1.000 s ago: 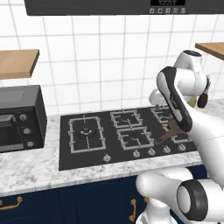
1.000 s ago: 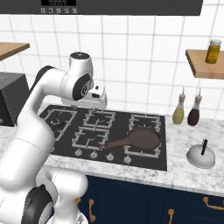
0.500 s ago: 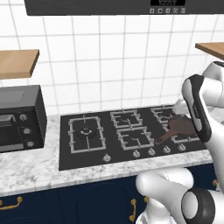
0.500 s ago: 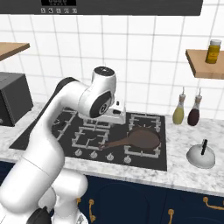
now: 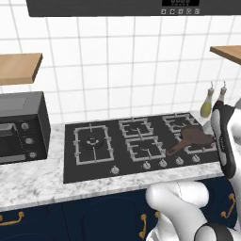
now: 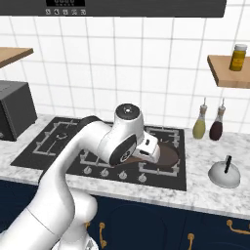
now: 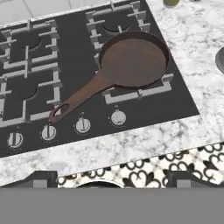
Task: Pick the kettle from the counter and place it on a stove burner. Then turn the burner on.
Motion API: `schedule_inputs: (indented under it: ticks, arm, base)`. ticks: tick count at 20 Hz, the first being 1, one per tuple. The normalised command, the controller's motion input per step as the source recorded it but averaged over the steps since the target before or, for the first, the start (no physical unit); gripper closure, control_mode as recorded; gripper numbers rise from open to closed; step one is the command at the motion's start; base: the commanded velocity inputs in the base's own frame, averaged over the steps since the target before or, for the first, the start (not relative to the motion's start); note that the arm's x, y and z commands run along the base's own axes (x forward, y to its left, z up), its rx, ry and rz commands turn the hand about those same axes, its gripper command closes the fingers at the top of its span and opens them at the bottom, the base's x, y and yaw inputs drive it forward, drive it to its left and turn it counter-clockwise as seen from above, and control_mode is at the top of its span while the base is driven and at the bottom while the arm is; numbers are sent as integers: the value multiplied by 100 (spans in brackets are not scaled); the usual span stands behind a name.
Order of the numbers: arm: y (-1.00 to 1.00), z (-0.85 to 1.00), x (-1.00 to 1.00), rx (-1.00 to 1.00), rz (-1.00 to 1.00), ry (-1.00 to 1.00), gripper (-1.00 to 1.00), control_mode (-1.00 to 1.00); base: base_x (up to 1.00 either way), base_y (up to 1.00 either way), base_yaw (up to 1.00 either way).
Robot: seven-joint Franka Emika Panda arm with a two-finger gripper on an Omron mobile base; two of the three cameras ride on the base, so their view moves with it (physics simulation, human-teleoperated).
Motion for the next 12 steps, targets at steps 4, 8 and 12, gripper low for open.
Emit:
schedule_inputs:
  ticks: [4, 8, 12]
  arm:
    - [-83, -6, 0, 0, -29, -3, -100, -100]
    - [-94, 0, 3, 0, -18, 0, -100, -100]
    - [-100, -12, 13, 0, -15, 0, -100, -100]
  base:
    - [0, 0, 0]
    - [0, 0, 0]
    - [0, 0, 0]
